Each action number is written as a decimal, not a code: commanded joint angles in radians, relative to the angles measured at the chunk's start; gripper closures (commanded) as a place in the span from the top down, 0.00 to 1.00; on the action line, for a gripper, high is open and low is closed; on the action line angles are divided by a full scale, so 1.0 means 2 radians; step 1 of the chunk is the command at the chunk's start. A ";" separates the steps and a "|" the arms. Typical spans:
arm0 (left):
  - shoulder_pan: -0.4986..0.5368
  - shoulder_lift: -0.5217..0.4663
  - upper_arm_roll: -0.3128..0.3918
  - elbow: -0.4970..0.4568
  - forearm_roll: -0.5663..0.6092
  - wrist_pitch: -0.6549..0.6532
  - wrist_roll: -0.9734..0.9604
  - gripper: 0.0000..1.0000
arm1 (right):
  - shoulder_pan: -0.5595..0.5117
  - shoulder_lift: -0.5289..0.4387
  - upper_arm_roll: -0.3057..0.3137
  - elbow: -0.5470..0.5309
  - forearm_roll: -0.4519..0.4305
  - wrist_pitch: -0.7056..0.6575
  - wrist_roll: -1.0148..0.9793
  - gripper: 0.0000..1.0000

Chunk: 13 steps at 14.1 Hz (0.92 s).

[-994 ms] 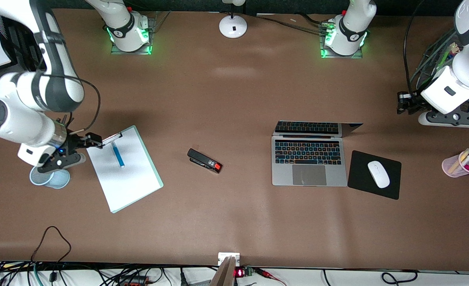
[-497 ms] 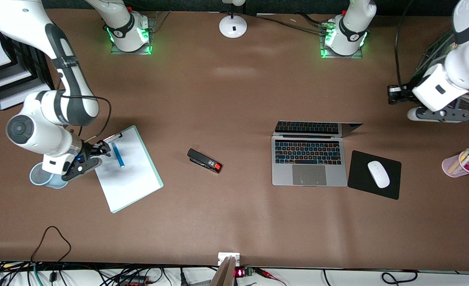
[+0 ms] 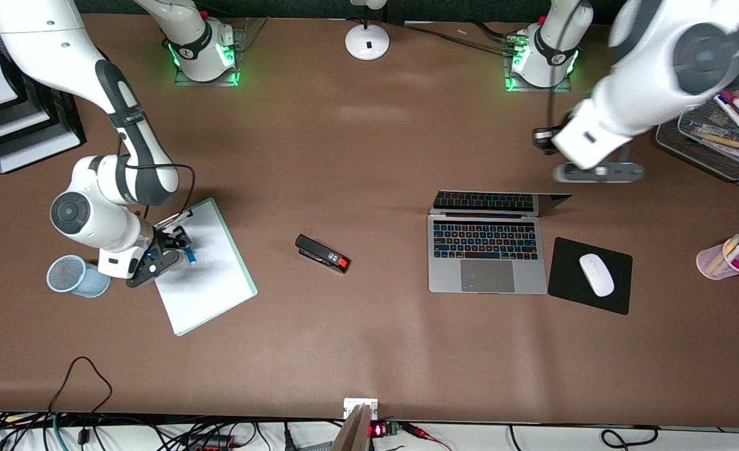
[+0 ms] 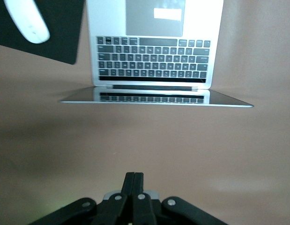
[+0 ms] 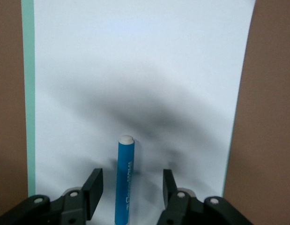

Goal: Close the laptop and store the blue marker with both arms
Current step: 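Grasp the blue marker with the right gripper while the left gripper pushes the lid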

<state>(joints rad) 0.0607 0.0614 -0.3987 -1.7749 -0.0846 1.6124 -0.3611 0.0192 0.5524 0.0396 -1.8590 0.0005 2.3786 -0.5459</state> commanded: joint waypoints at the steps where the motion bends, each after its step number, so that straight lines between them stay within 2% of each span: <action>1: 0.004 -0.008 -0.018 -0.059 -0.007 0.060 -0.023 0.00 | 0.001 0.008 0.000 -0.001 0.007 0.016 -0.010 0.59; 3: 0.004 -0.019 -0.032 -0.113 -0.006 0.125 -0.033 0.00 | 0.006 0.017 0.000 0.000 0.008 0.028 -0.010 0.56; 5: 0.004 -0.019 -0.033 -0.145 -0.006 0.167 -0.033 0.00 | 0.009 0.021 0.000 0.001 0.008 0.029 -0.009 0.54; 8: 0.004 -0.016 -0.034 -0.207 -0.004 0.265 -0.033 0.00 | 0.010 0.027 0.000 0.001 0.007 0.032 -0.009 0.50; 13: 0.010 0.011 -0.032 -0.217 0.012 0.348 -0.032 0.00 | 0.010 0.034 0.000 0.001 0.007 0.039 -0.009 0.38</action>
<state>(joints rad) 0.0654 0.0684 -0.4603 -2.2069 -0.0822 2.2493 -0.4238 0.0371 0.6165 0.0398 -1.8589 0.0005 2.4436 -0.5478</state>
